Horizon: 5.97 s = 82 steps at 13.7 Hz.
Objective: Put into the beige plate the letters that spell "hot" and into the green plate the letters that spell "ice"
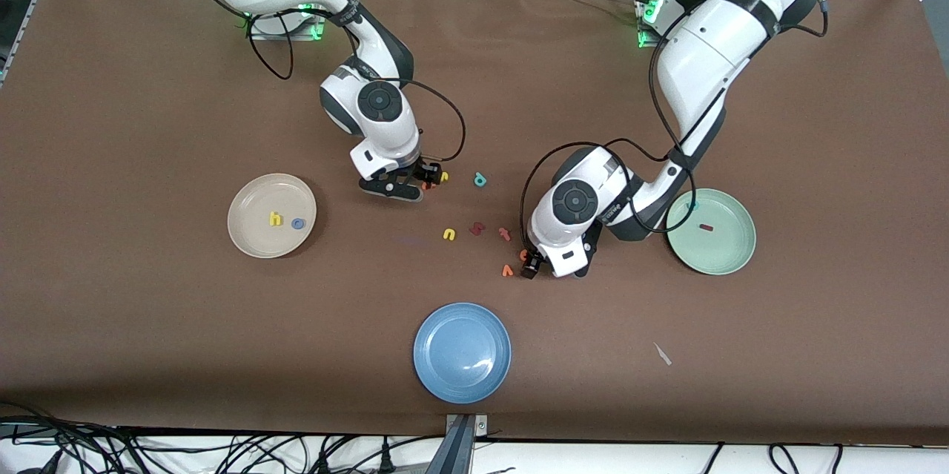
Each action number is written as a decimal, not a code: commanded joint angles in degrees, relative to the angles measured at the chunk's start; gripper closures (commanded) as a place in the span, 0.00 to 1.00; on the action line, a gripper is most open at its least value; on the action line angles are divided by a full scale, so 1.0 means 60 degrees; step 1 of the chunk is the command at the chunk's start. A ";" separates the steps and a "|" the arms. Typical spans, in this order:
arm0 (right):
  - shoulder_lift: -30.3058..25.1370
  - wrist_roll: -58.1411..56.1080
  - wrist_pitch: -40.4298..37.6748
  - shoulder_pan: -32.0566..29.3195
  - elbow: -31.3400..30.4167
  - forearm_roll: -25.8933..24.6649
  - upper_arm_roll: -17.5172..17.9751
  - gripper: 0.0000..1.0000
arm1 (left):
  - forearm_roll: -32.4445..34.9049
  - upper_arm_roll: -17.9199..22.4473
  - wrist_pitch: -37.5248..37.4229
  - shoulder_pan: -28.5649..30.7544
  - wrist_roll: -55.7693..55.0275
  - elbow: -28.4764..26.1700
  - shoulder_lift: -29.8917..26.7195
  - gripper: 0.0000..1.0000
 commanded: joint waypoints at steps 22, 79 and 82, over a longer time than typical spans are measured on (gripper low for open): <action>0.0715 0.0979 -0.0028 0.0343 0.0770 -0.1536 -0.0052 0.91 | -0.0419 -0.3167 -0.5590 0.3605 0.4240 0.0720 -0.0932 1.00; -0.2699 -0.9066 -0.2929 -0.3100 -0.0899 0.0243 -0.0666 0.92 | -0.3875 0.3596 -0.6667 0.2410 1.6126 -0.1756 -0.7729 0.00; -0.2655 -0.9658 -0.2885 -0.3100 -0.0870 0.1173 -0.0932 0.79 | -0.3890 0.3596 -0.6667 0.2410 1.6126 -0.1770 -0.7670 0.00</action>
